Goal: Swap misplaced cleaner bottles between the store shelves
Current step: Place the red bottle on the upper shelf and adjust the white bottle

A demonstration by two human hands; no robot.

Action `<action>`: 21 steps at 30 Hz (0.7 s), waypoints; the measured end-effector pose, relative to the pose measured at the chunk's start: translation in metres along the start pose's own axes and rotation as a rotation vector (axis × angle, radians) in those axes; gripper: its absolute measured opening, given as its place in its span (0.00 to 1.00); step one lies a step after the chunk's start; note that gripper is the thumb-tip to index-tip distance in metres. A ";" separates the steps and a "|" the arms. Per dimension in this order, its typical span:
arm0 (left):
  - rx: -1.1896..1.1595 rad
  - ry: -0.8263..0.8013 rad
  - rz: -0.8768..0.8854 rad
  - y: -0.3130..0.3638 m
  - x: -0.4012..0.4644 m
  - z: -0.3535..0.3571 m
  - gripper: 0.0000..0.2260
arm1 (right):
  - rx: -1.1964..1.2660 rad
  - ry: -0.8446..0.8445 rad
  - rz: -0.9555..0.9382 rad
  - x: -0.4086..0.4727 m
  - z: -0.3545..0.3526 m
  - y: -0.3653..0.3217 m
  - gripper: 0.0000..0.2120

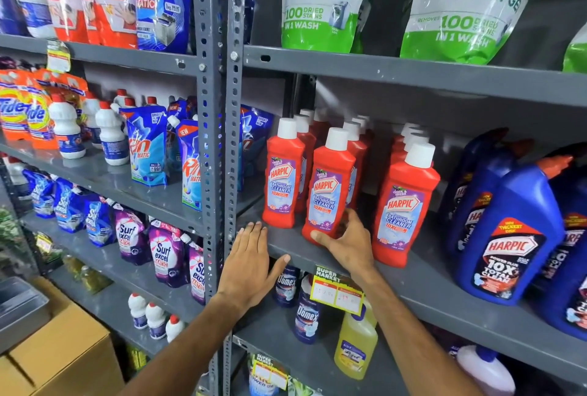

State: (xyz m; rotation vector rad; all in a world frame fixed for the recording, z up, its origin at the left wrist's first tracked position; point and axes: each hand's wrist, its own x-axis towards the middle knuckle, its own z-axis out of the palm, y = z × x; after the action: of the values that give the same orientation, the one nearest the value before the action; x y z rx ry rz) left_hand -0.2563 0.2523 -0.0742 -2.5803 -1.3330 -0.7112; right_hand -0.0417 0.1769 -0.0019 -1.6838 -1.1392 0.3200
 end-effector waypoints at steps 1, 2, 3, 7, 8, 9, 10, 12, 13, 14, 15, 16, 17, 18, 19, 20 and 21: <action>-0.006 -0.002 0.009 -0.001 -0.001 0.000 0.42 | -0.010 0.022 -0.012 -0.003 -0.002 0.000 0.43; -0.017 -0.001 0.018 -0.002 -0.002 0.000 0.42 | -0.018 0.039 -0.032 -0.007 -0.004 0.000 0.44; -0.032 0.004 0.026 -0.003 -0.005 0.001 0.41 | -0.026 0.058 -0.057 -0.013 -0.005 0.001 0.46; -0.098 0.071 0.073 -0.003 -0.031 0.010 0.39 | -0.106 0.175 -0.172 -0.045 -0.007 0.001 0.42; -0.116 0.080 0.090 -0.003 -0.040 0.016 0.38 | -0.142 0.201 -0.231 -0.055 -0.008 0.000 0.39; -0.134 0.078 0.108 -0.004 -0.049 0.023 0.38 | -0.185 0.219 -0.312 -0.065 -0.010 -0.001 0.36; -0.142 0.060 0.126 -0.005 -0.058 0.031 0.38 | -0.234 0.233 -0.405 -0.074 -0.011 -0.001 0.32; -0.128 -0.003 0.168 -0.010 -0.072 0.049 0.38 | -0.311 0.251 -0.574 -0.089 -0.010 0.005 0.26; -0.118 -0.033 0.179 -0.013 -0.078 0.058 0.38 | -0.321 0.257 -0.630 -0.095 -0.008 0.010 0.22; -0.116 -0.057 0.179 -0.015 -0.083 0.066 0.37 | -0.317 0.260 -0.670 -0.101 -0.004 0.018 0.19; -0.118 -0.076 0.172 -0.017 -0.087 0.074 0.38 | -0.308 0.256 -0.701 -0.106 0.001 0.027 0.16; -0.122 -0.093 0.161 -0.019 -0.090 0.082 0.38 | -0.300 0.245 -0.725 -0.112 0.007 0.037 0.13; -0.123 -0.111 0.151 -0.020 -0.093 0.089 0.38 | -0.296 0.230 -0.739 -0.117 0.014 0.050 0.10; -0.126 -0.137 0.143 -0.021 -0.095 0.098 0.38 | -0.292 0.210 -0.737 -0.123 0.022 0.064 0.08; -0.134 -0.170 0.135 -0.021 -0.097 0.108 0.38 | -0.289 0.182 -0.713 -0.129 0.031 0.079 0.07; -0.144 -0.202 0.125 -0.022 -0.100 0.118 0.38 | -0.288 0.143 -0.664 -0.134 0.041 0.095 0.08; -0.157 -0.236 0.114 -0.022 -0.102 0.129 0.38 | -0.294 0.093 -0.593 -0.139 0.051 0.112 0.09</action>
State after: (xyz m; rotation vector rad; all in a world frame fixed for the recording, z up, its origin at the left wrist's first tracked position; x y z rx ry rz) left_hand -0.2798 0.2347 -0.2378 -2.9163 -1.2204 -0.5247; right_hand -0.0889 0.0933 -0.1607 -1.4976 -1.6036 -0.3084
